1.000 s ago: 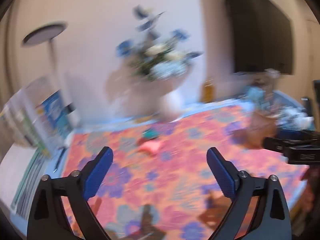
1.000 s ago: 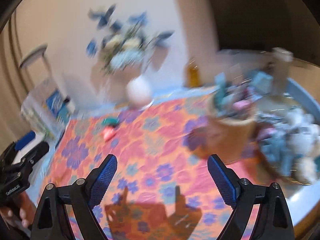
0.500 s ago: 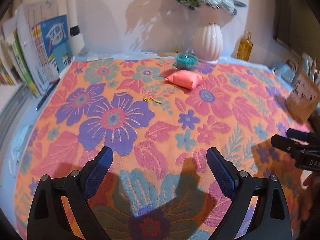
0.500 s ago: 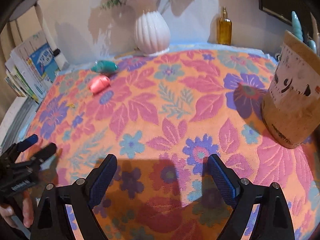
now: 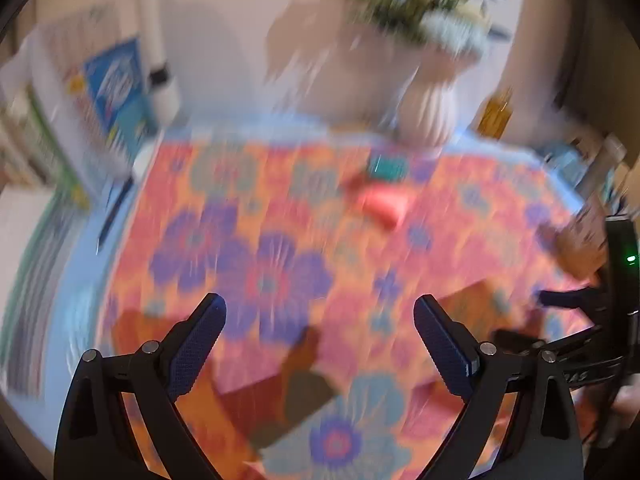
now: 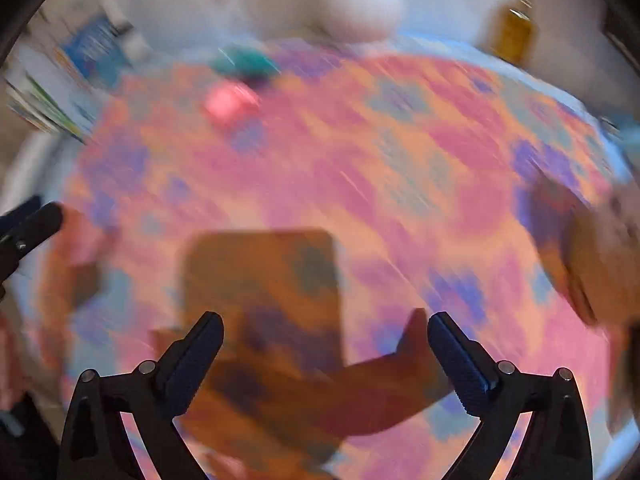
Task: Organize soft objects
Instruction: 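Move both open tools back over the bed toward the pink pouch, then grasp the pink pouch with the right tool while the left grasps the teal pouch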
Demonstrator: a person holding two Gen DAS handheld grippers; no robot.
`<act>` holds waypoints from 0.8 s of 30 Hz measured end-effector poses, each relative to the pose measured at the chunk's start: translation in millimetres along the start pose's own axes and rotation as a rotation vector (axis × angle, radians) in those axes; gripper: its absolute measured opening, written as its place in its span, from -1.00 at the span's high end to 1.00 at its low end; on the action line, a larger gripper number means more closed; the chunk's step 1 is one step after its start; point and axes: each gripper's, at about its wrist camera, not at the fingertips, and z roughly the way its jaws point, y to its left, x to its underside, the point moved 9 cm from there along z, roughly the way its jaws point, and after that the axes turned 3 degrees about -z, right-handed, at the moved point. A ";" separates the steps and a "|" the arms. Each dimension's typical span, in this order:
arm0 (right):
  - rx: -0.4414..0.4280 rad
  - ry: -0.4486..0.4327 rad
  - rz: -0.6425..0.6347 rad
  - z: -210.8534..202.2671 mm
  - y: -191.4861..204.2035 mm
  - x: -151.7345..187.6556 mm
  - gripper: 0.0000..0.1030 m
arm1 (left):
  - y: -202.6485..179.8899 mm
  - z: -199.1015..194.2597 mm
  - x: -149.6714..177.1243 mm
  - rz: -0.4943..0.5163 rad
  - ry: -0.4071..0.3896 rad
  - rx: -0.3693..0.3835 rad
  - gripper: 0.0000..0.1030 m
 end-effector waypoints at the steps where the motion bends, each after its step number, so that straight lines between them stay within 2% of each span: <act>1: -0.041 -0.043 0.006 -3.4 6.2 -15.1 -0.99 | -2.9 2.7 -16.3 0.016 -0.022 0.025 -0.85; 4: -0.061 -0.163 0.005 -5.7 17.0 -61.2 -0.99 | -8.0 24.0 -50.5 0.026 -0.067 0.102 -0.84; 6: -0.083 -0.246 -0.004 -3.0 23.4 -86.4 -0.99 | -16.0 53.4 -69.3 0.050 -0.056 0.181 -0.79; 8: -0.110 -0.294 -0.010 7.6 27.8 -104.9 -0.99 | -19.1 82.1 -78.3 0.046 -0.027 0.210 -0.74; 12: -0.100 -0.291 -0.020 37.8 31.0 -121.4 -0.99 | -36.4 123.0 -85.3 0.042 0.042 0.322 -0.71; 16: -0.090 -0.268 -0.012 63.8 24.7 -126.7 -0.95 | -48.3 145.9 -87.4 0.045 0.048 0.348 -0.71; 17: -0.083 -0.242 -0.008 69.4 24.0 -127.9 -0.96 | -50.2 151.0 -87.1 0.045 0.049 0.351 -0.65; 19: -0.071 -0.250 -0.016 72.5 24.8 -132.8 -0.95 | -53.4 159.2 -85.1 0.048 0.067 0.356 -0.30; 20: -0.073 -0.251 -0.024 74.3 27.3 -135.0 -0.95 | -54.2 162.8 -83.5 0.054 0.076 0.356 0.10; 21: -0.077 -0.254 -0.038 75.9 32.0 -137.8 -0.91 | -51.6 166.2 -83.1 0.049 0.079 0.351 0.21; 23: -0.064 -0.266 -0.069 77.0 39.7 -140.8 -0.64 | -44.4 175.9 -80.7 0.010 0.103 0.366 0.20; 24: -0.061 -0.262 -0.082 78.1 42.3 -140.7 -0.62 | -43.2 177.1 -80.0 -0.001 0.113 0.383 0.20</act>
